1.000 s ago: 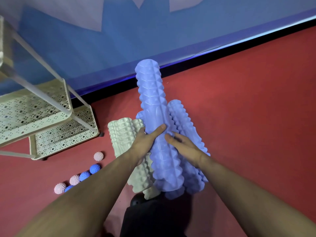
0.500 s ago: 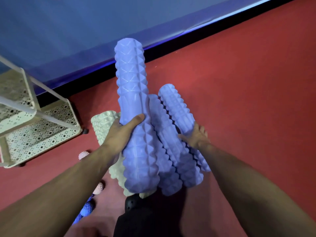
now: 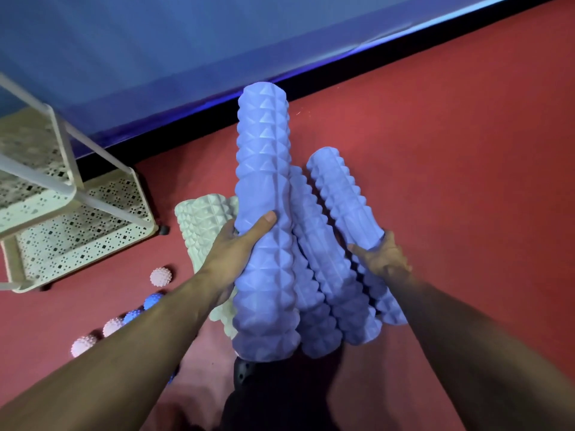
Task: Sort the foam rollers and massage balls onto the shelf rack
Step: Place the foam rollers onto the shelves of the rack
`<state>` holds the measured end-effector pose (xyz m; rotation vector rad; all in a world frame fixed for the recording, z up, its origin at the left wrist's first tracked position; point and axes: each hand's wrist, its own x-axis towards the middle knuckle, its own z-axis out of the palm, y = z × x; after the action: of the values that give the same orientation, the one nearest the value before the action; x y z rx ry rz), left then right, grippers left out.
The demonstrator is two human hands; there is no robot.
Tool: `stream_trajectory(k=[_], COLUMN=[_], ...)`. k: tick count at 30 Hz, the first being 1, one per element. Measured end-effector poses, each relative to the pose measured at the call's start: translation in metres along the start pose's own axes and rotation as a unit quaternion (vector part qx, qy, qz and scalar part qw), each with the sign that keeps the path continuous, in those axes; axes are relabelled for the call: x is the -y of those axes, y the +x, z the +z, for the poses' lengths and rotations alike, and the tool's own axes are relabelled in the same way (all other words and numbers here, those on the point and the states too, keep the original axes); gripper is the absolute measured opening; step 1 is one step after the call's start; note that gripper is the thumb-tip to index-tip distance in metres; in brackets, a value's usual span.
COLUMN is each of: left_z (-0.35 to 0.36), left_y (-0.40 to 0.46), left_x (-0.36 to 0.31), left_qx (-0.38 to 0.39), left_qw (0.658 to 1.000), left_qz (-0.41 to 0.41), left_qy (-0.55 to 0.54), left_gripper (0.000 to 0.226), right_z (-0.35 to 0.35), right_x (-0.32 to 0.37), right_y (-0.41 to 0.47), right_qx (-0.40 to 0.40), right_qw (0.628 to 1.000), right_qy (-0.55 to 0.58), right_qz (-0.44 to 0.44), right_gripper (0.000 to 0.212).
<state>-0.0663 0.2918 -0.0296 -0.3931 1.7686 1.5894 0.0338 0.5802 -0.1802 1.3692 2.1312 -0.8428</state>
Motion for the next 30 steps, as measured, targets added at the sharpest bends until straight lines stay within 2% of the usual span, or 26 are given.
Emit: stream_trajectory(k=[3,7,9,13,16,18,23,30], left_z=[-0.002,-0.02,-0.035,-0.075,-0.109,-0.134,-0.198,-0.267], left_y=[-0.005,-0.02,-0.035,-0.083,-0.135,-0.173,-0.262,-0.368], left_x=[-0.011,-0.03,-0.041,-0.064,-0.079,-0.085,-0.08,-0.062], left_qx=[-0.023,-0.047,-0.057,-0.106,-0.131,-0.154,-0.21,-0.266], left_qw=[0.999,0.996,0.991,0.972,0.953,0.936,0.895,0.86], left_qz=[0.027,0.057,0.076,0.129,0.158,0.161,0.171,0.163], left_qy=[0.012,0.058,0.089,0.166,0.225,0.273,0.353,0.403], left_gripper=[0.046,0.069,0.077,0.074,0.064,0.061,0.085,0.1], right_z=[-0.02,-0.051,-0.064,-0.091,-0.113,-0.124,-0.141,-0.146], right_x=[0.017,0.043,0.055,0.077,0.088,0.094,0.114,0.138], right_y=[-0.027,-0.07,-0.091,-0.139,-0.182,-0.211,-0.293,-0.404], right_qx=[-0.014,-0.004,-0.008,-0.014,-0.024,-0.033,-0.046,-0.097], right_qw=[0.998,0.988,0.98,0.969,0.965,0.962,0.949,0.922], right_qy=[0.039,0.12,0.15,0.167,0.13,0.096,0.037,-0.068], right_qz=[-0.043,-0.099,-0.128,-0.182,-0.227,-0.255,-0.311,-0.368], right_gripper=[0.112,0.086,0.083,0.084,0.105,0.11,0.107,0.096])
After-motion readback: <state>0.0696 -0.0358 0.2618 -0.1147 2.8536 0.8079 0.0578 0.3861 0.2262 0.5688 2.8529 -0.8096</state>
